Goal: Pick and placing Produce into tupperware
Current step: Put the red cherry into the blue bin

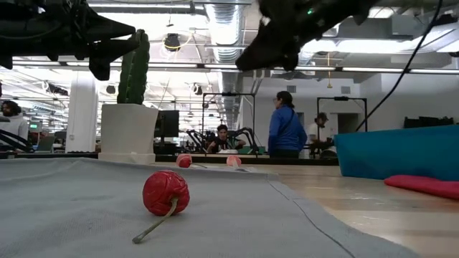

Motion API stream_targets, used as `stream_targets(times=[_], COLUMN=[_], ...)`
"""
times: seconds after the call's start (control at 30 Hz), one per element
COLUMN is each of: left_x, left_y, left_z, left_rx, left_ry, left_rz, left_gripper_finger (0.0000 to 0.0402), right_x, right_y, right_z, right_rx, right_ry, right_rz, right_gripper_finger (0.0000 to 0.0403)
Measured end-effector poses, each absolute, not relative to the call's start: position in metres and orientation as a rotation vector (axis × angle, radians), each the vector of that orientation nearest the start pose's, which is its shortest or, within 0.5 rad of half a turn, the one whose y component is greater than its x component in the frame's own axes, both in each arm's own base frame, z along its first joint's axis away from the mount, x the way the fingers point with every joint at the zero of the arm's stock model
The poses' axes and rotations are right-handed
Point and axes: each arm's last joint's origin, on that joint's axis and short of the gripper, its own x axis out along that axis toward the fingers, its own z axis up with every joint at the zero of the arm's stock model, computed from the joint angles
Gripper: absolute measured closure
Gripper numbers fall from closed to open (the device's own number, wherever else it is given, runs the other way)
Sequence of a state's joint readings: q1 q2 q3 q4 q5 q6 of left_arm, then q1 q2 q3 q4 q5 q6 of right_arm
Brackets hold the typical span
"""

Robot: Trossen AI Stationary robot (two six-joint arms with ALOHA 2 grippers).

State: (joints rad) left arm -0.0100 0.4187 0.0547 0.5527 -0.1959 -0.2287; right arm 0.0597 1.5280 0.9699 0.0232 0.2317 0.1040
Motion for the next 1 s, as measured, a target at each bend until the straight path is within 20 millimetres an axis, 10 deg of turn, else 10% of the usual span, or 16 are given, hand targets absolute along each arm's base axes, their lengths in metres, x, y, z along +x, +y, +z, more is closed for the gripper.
stream_targets(times=[0.47,1.0], left_x=[0.124,0.124], left_y=[0.004,0.004], left_z=[0.197,0.196], left_rx=[-0.248,-0.274], left_ry=[-0.204,-0.188], left_rz=[0.156,0.16], left_gripper_finger=[0.0254,0.0254], right_x=[0.377,0.426], right_y=[-0.035,-0.03], right_z=[0.214,0.191], right_rx=[0.0,-0.158], right_ry=[0.883,1.054], right_rz=[-0.164,0.036], right_gripper_finger=[0.0294,0.0294])
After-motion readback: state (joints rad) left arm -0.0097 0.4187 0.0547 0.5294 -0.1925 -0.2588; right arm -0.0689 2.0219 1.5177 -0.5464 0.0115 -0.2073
